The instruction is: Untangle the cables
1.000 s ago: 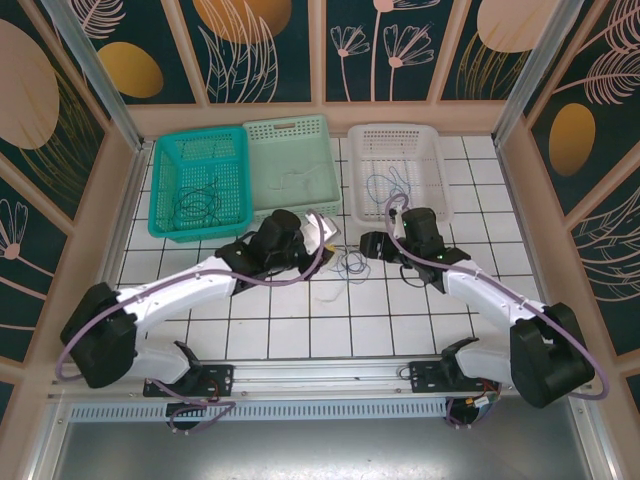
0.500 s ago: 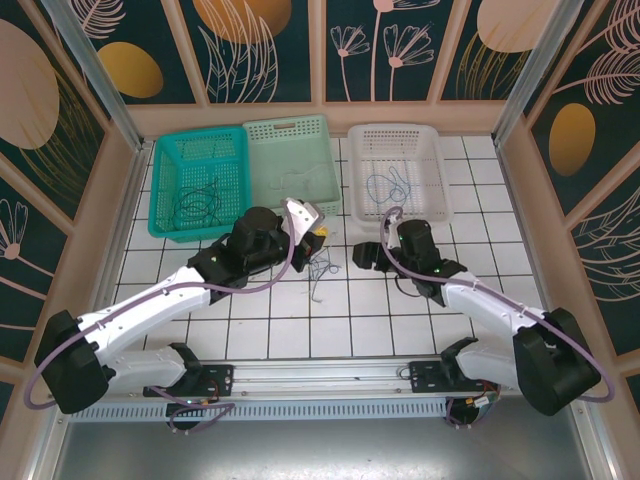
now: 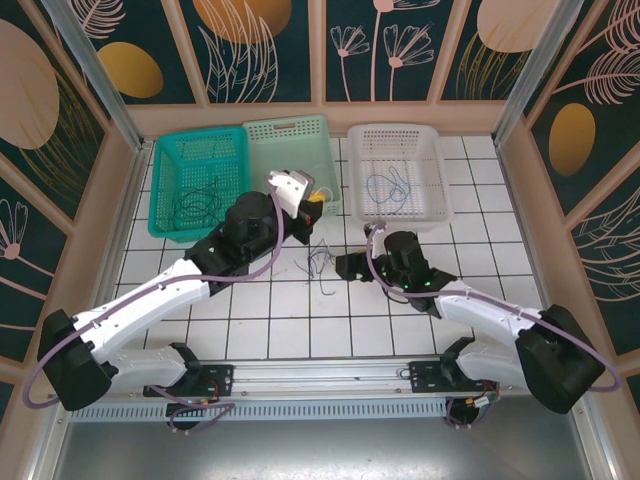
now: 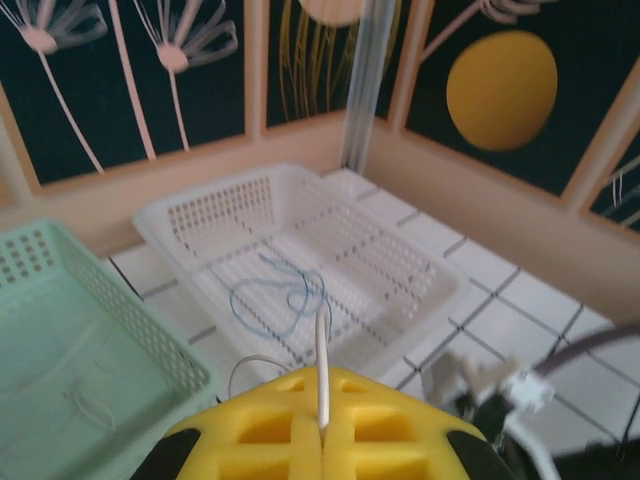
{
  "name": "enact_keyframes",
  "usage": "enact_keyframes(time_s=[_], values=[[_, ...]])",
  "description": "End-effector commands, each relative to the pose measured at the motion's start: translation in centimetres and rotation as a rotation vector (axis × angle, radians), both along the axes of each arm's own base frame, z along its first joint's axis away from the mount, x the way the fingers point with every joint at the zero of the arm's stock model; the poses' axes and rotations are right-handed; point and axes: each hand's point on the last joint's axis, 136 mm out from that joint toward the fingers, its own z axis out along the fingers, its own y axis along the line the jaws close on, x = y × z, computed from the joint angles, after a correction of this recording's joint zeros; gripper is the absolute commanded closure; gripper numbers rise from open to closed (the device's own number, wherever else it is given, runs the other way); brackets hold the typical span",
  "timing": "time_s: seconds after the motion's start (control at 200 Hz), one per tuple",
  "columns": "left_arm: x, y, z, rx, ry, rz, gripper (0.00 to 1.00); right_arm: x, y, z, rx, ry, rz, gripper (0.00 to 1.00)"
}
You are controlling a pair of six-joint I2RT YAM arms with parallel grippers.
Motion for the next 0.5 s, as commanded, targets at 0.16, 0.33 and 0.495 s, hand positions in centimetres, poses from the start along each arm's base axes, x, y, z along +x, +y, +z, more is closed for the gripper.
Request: enact_keyframes(time_s=[0.16, 0.33, 0.495], values=[[-0.1, 0.4, 8.7, -0.139, -0.177, 0.011, 1.00, 2.6, 1.0, 0.3, 0.019, -0.042, -0.071, 0.16], [-1.1, -1.1, 10.4, -0.182, -0.189, -0.090, 1.00, 3.1, 3.0, 0.9, 0.029, -0.104, -0.014, 0.16], [-2.2, -1.5, 11.1, -0.210, -0.186, -0.148, 1.00, 3.7, 4.7, 0.7, -0.045, -0.182, 0.021, 0.16]])
